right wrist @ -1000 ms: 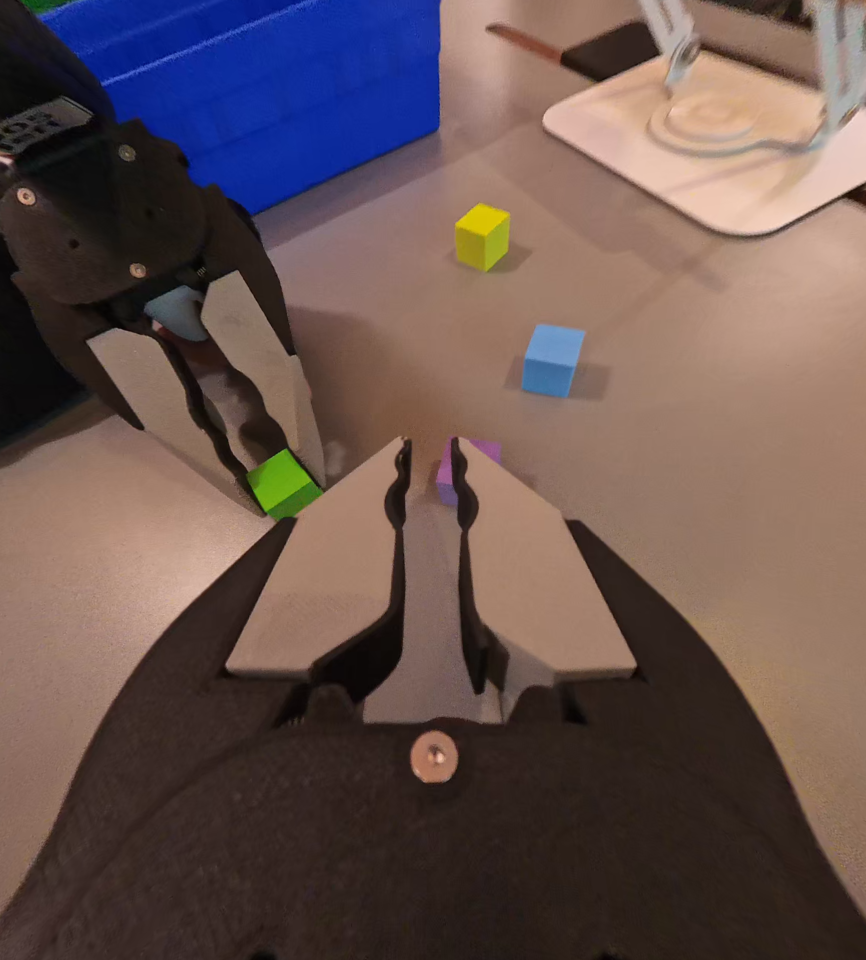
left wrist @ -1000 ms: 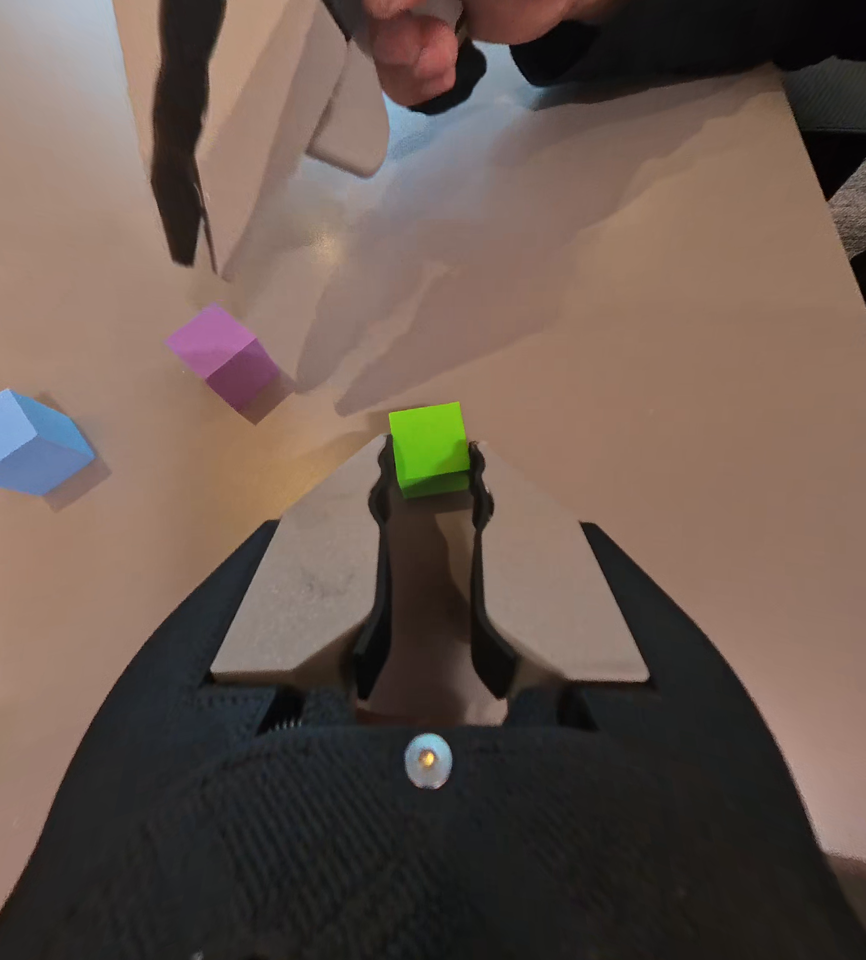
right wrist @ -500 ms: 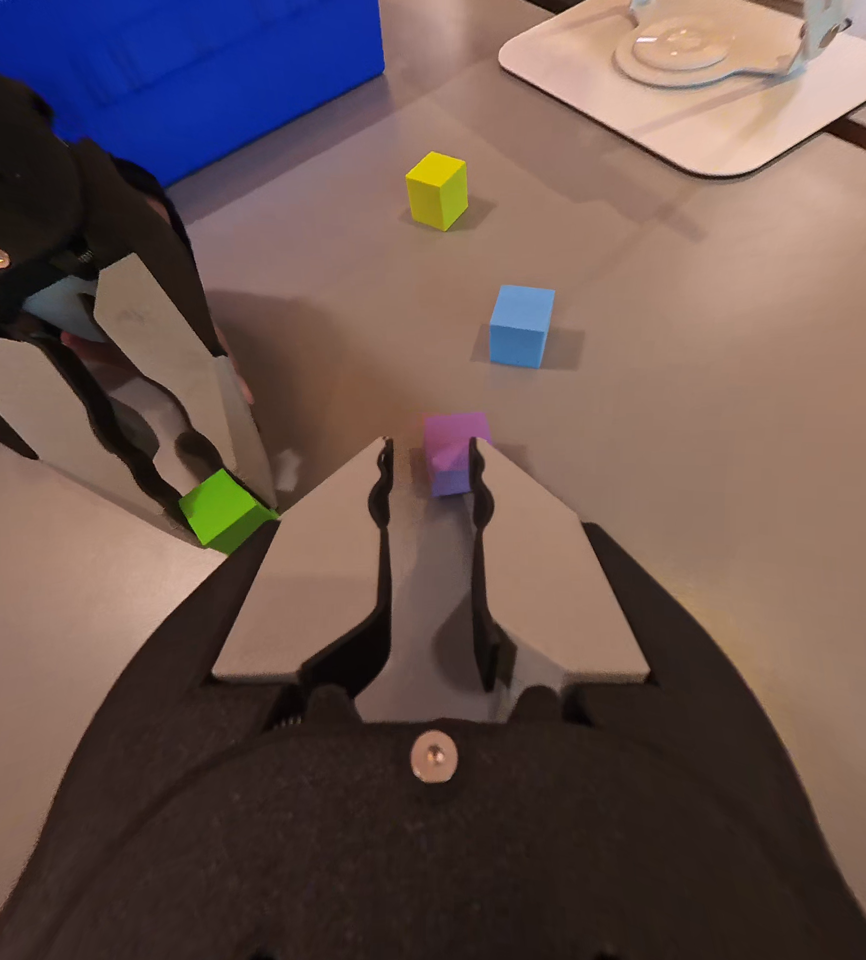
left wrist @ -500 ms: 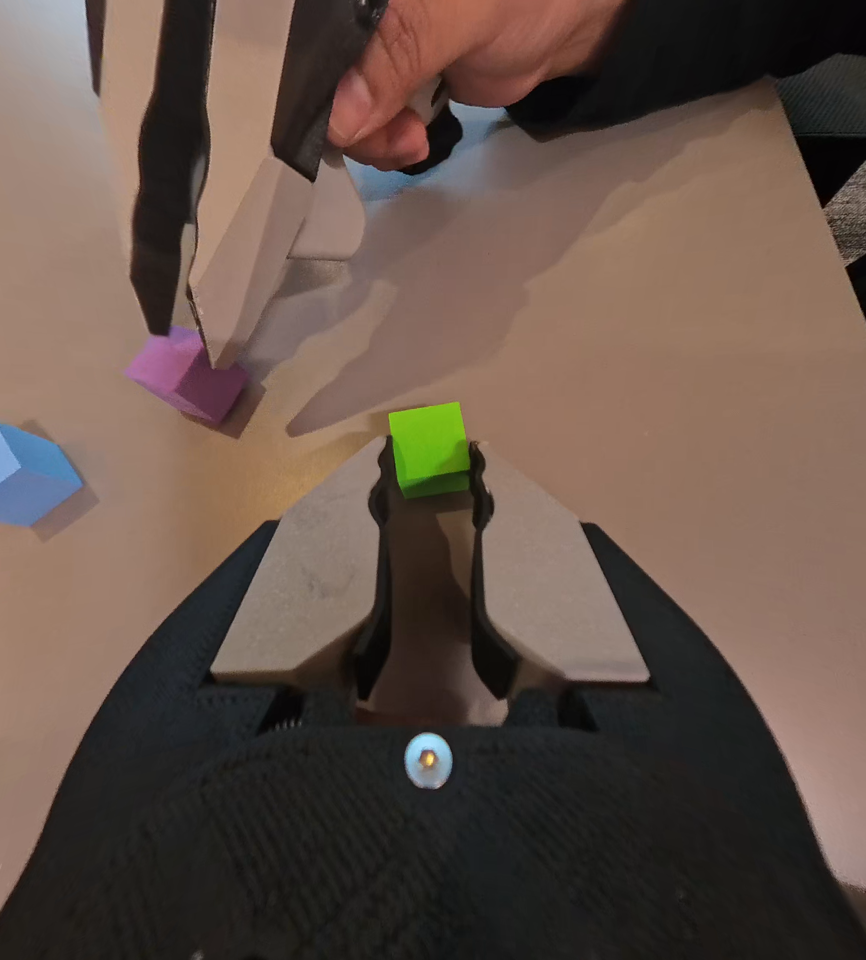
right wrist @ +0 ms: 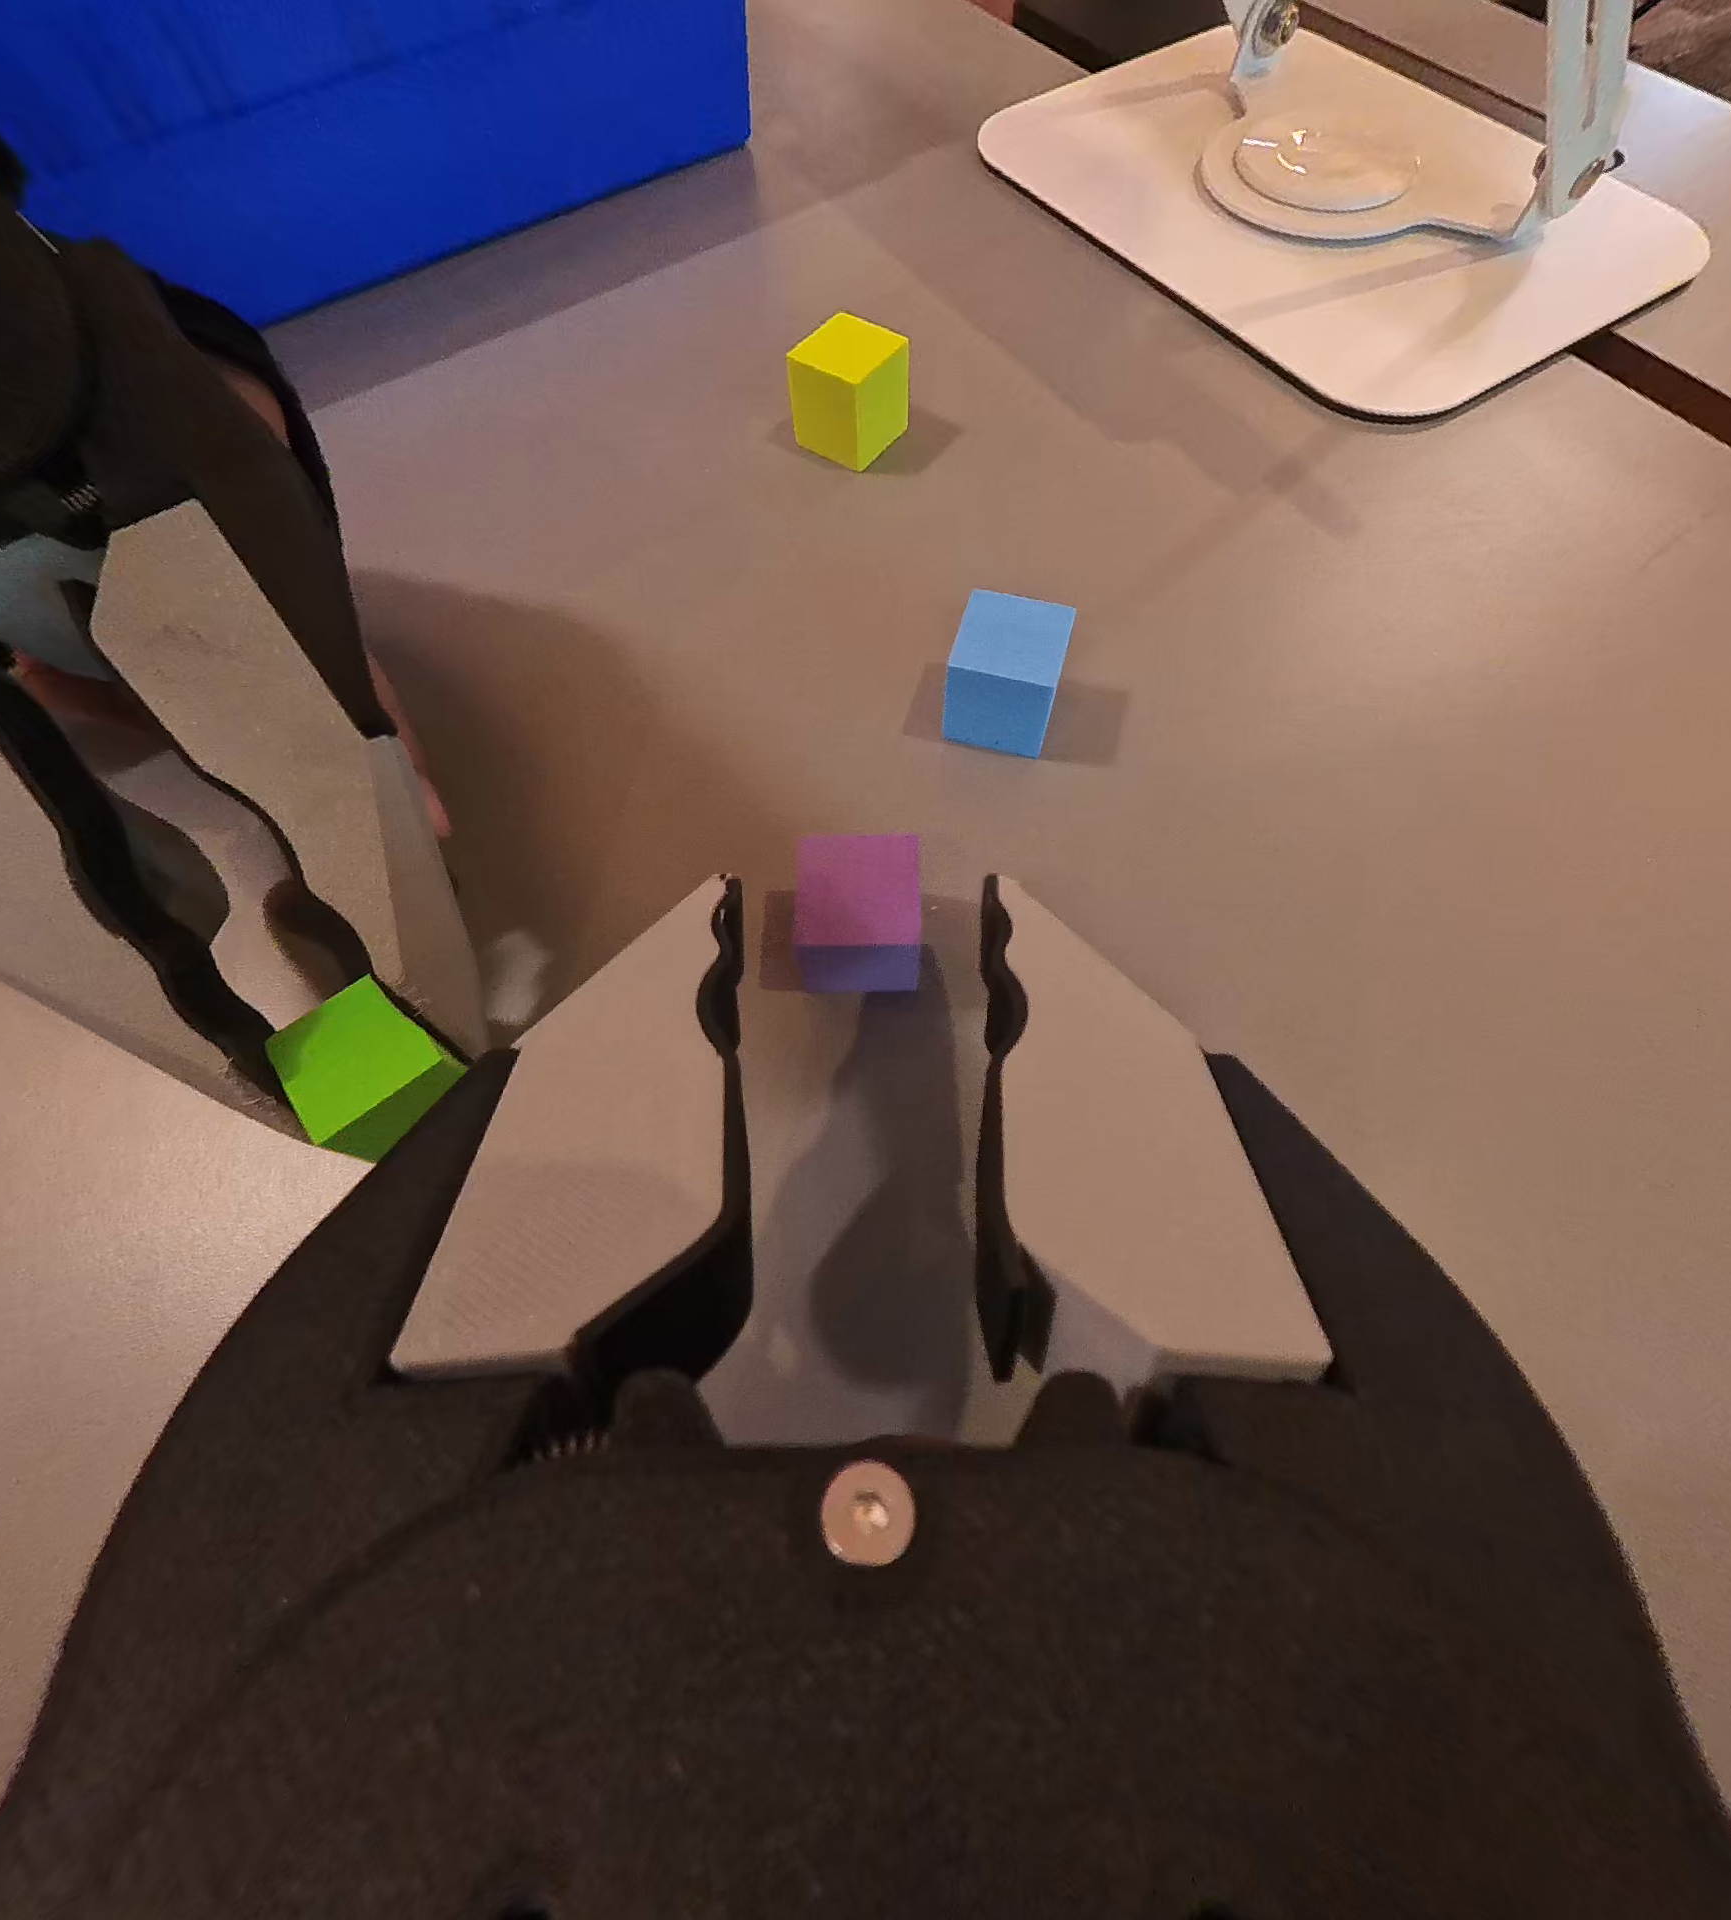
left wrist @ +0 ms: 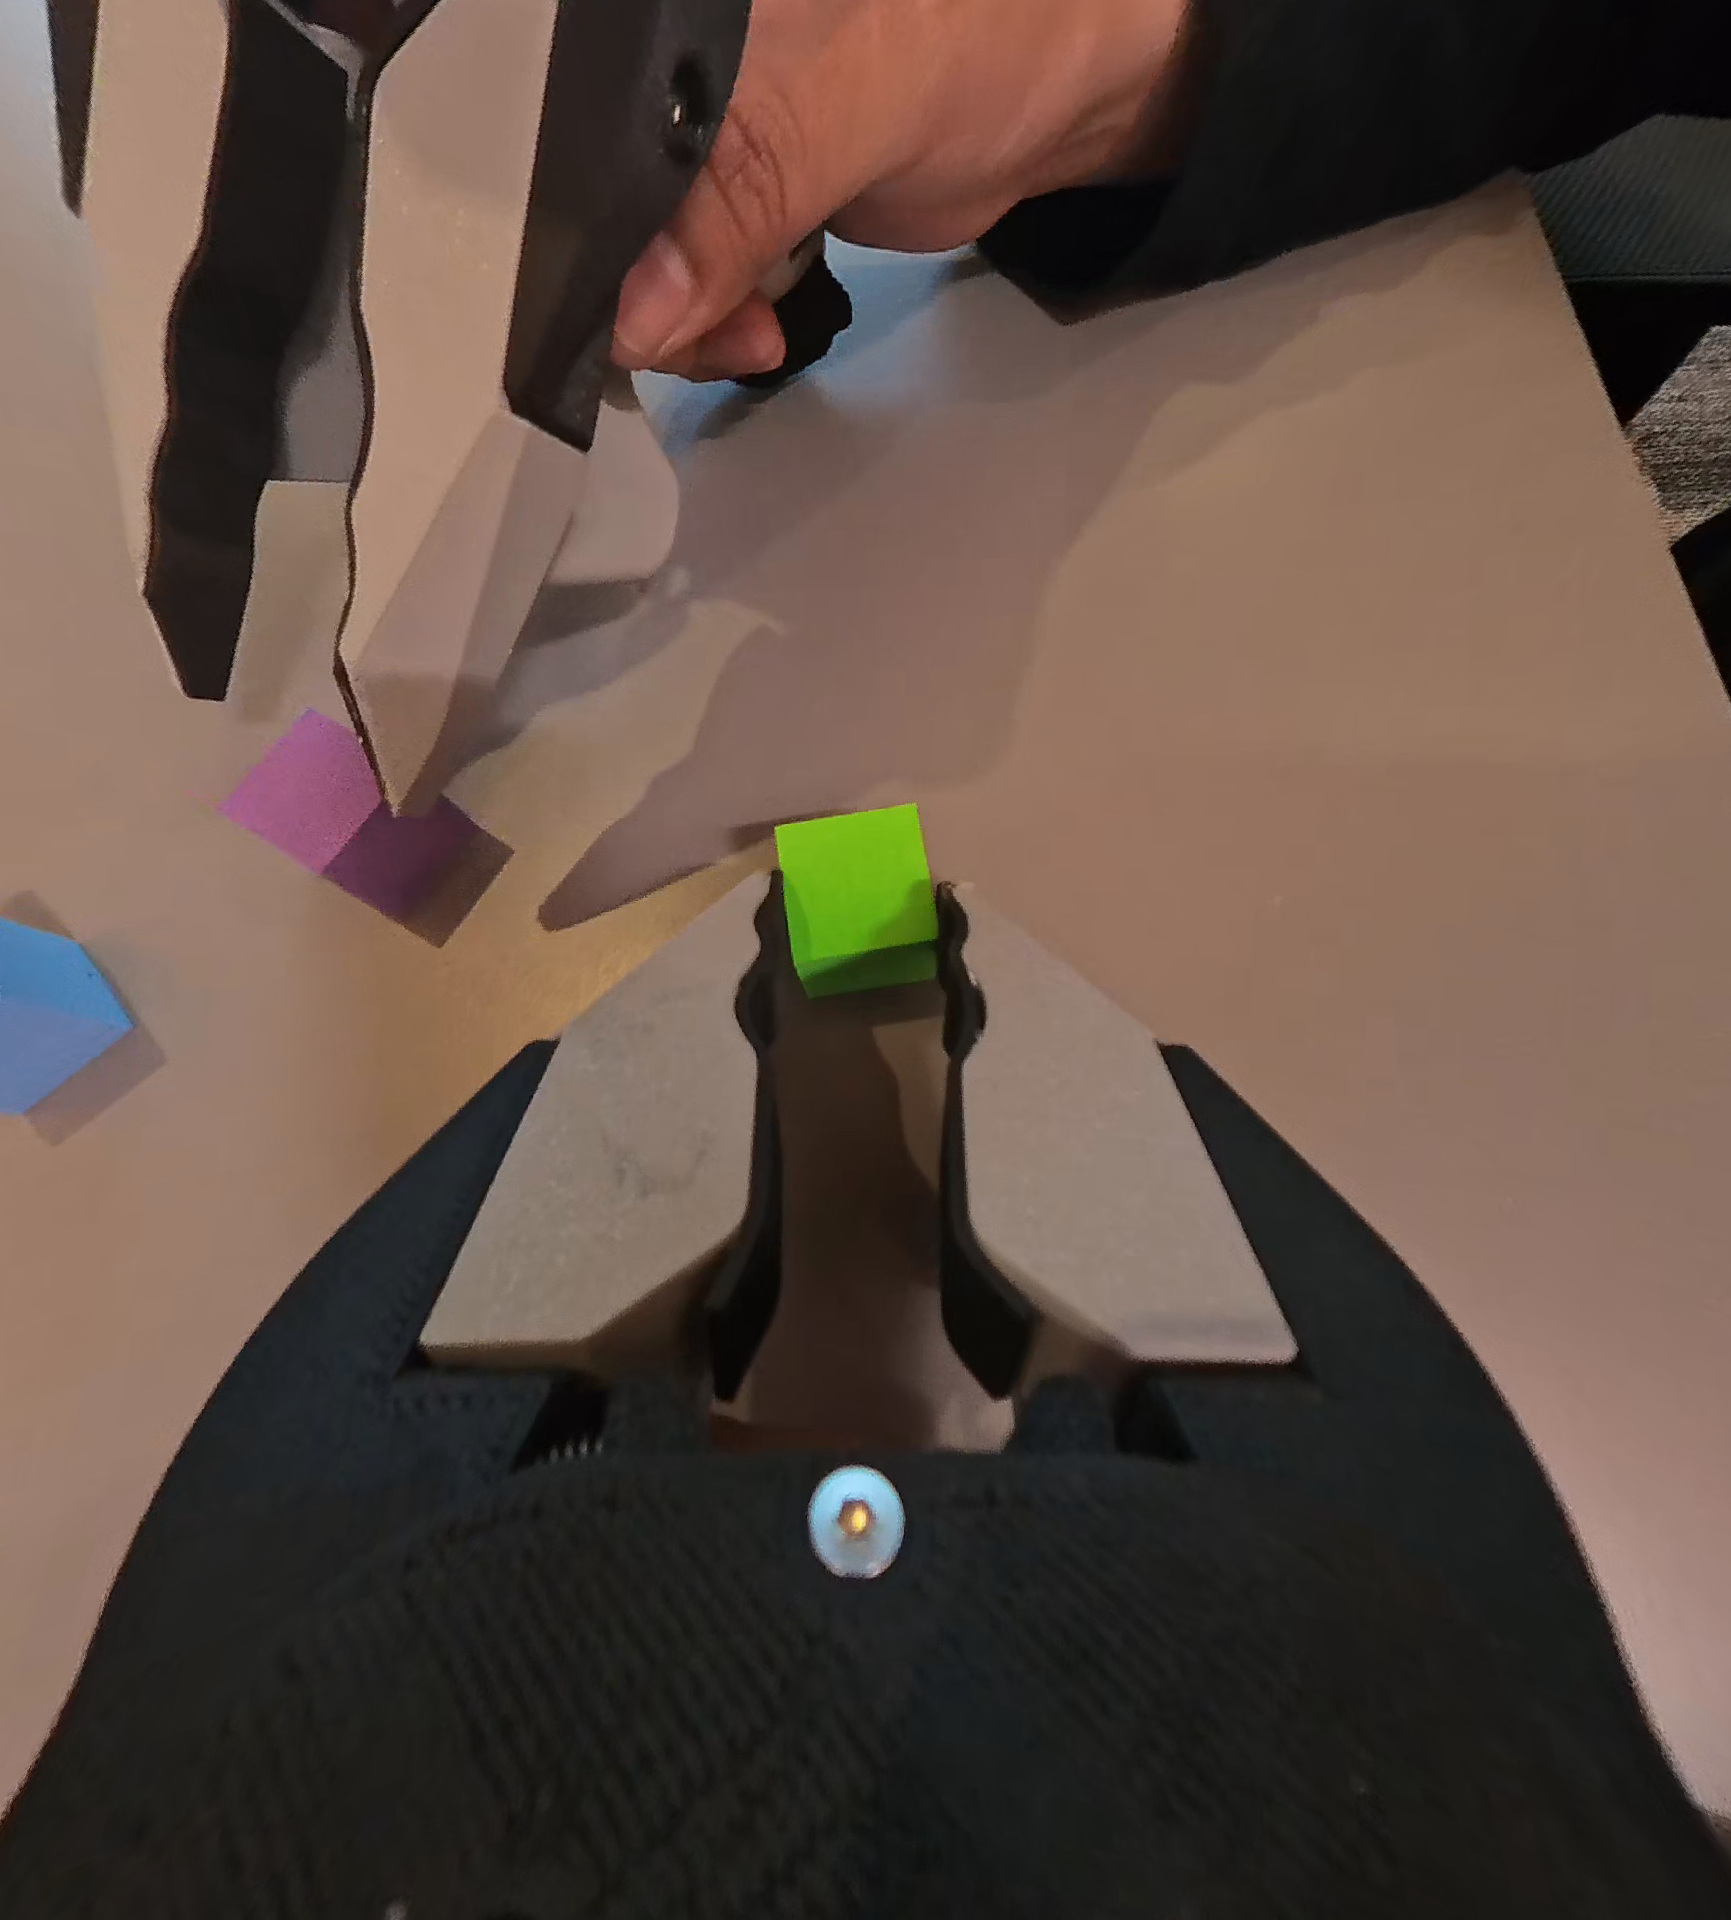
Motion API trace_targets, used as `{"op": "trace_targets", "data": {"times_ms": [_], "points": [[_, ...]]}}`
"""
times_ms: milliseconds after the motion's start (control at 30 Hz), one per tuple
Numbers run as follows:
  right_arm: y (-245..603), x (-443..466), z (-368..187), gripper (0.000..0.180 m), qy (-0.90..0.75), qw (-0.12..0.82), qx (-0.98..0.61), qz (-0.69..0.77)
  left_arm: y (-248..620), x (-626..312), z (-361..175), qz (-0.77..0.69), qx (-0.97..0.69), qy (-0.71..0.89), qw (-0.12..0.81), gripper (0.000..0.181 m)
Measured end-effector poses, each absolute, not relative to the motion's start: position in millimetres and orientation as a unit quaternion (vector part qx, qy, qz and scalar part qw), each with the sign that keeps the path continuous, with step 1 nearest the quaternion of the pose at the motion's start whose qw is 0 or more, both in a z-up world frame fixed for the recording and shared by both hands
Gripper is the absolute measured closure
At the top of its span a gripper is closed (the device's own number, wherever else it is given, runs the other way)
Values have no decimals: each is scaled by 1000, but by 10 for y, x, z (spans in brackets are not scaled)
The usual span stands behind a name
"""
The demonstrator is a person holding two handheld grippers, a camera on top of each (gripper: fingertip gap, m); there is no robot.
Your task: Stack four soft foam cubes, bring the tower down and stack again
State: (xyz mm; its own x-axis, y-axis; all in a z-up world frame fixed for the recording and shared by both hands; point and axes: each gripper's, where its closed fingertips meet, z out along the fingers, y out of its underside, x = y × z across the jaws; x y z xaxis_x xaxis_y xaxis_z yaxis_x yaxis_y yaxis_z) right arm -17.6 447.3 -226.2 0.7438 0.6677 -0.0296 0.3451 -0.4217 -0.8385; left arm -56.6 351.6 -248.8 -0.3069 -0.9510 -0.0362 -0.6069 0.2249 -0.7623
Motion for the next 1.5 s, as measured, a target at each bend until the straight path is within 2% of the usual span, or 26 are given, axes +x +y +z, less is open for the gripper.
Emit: {"op": "trace_targets", "data": {"times_ms": [267,367,467,767,800,900,967,1400,1500], "points": [[4512,-171,-2397,135,-307,415,-838,178,3492,-552,-2488,-330,-523,741,261,154],[4499,-199,-2444,153,-318,402,-841,173,3487,-548,-2488,-330,-522,742,261,154],[4467,-249,-2454,156,-335,399,-836,173,3485,-547,-2489,-330,-522,742,261,154],[4212,-366,-2122,156,-389,423,-782,240,3494,-575,-2516,-305,-507,758,275,153],[4179,-369,-2080,156,-396,427,-775,244,3504,-586,-2529,-296,-507,760,278,152],[4083,-406,-1971,156,-414,433,-758,259,3541,-587,-2515,-285,-518,755,283,126],[4002,-460,-1925,156,-431,430,-745,273,3560,-608,-2518,-282,-526,752,278,115],[3707,-634,-2107,156,-496,361,-750,249,3709,-664,-2538,-286,-565,724,273,113],[3711,-593,-2095,156,-497,361,-754,233,3689,-624,-2540,-279,-572,720,275,107]]}}
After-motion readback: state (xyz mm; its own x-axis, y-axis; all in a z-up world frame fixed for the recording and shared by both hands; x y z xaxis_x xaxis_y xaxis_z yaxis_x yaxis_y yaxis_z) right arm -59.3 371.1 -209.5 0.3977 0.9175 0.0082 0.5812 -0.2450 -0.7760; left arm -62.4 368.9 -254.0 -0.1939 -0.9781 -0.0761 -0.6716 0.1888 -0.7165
